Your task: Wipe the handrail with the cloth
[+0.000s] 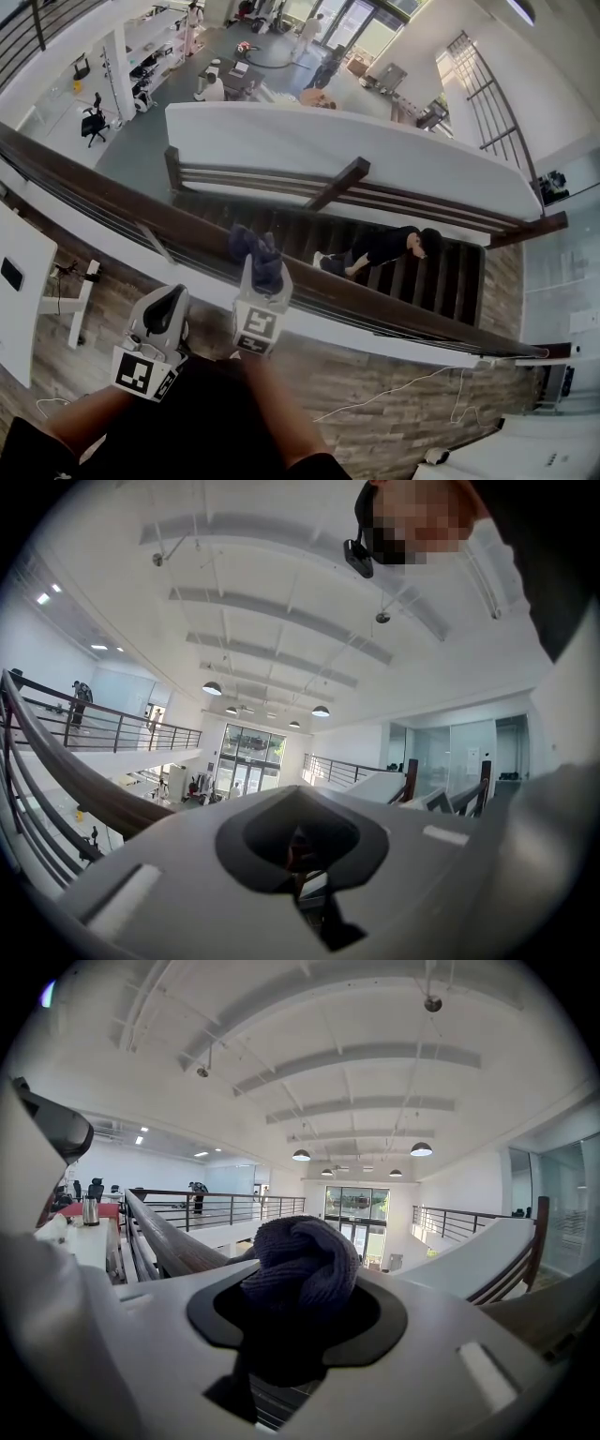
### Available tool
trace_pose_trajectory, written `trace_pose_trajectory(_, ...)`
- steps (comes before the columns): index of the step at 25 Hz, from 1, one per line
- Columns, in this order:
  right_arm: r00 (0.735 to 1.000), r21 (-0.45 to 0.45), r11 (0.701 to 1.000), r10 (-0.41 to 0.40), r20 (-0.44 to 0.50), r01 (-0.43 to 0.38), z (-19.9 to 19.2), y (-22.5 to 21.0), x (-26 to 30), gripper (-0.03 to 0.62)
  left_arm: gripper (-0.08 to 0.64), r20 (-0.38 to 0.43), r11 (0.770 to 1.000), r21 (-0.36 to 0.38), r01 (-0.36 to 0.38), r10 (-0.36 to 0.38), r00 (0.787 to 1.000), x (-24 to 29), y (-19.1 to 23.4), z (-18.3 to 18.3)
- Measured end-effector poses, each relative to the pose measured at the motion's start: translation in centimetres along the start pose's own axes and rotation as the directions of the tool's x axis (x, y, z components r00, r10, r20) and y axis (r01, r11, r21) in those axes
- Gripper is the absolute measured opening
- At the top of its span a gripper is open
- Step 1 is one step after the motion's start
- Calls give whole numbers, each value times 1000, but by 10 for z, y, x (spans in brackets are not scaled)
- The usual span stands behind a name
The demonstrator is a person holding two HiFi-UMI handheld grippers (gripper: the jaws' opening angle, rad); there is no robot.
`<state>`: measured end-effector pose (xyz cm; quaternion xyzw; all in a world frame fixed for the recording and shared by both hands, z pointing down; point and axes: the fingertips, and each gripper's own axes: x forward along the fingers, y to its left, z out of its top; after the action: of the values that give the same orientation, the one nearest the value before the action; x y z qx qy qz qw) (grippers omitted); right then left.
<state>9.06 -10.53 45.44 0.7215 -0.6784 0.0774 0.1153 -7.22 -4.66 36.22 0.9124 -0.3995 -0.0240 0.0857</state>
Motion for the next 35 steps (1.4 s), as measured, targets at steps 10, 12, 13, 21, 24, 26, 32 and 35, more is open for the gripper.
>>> trace_pose_trajectory(10,1000,5,1000,-22,-4,22,-10,-35,-12,178,0,2,999,2,35,-35,999,14,-32,-8)
trace_pose_trajectory(12,1000,7,1000,-25,-6,25,-9,-32,-10,178,0,1,999,1,36,-36,999,13,-28,-7)
trace_pose_trajectory(13,1000,6,1000,-25,-5,25,-8,-32,-10,178,0,0,999,1,37,-37,999,14,-28,-7)
trace_pose_trajectory(21,1000,6,1000,-28,-2,28,-13,-60,-23,178,0,-4,999,1,38,-38,999,20,-55,-12)
trace_pose_trajectory(24,1000,2,1000,-28,-5,28,-16,-65,-25,178,0,0,999,4,43,-43,999,21,-59,-13)
trace_pose_trajectory(26,1000,-2,1000,-31,-5,31,-18,-70,-26,178,0,6,999,7,37,-37,999,22,-61,-12)
trace_pose_trajectory(32,998,1,998,-58,-4,58,-21,-90,-33,178,0,3,1000,3,27,-27,1000,21,-67,-15)
trace_pose_trajectory(35,998,2,998,-70,0,70,-21,-99,-36,178,0,1,999,7,33,-33,999,22,-73,-15)
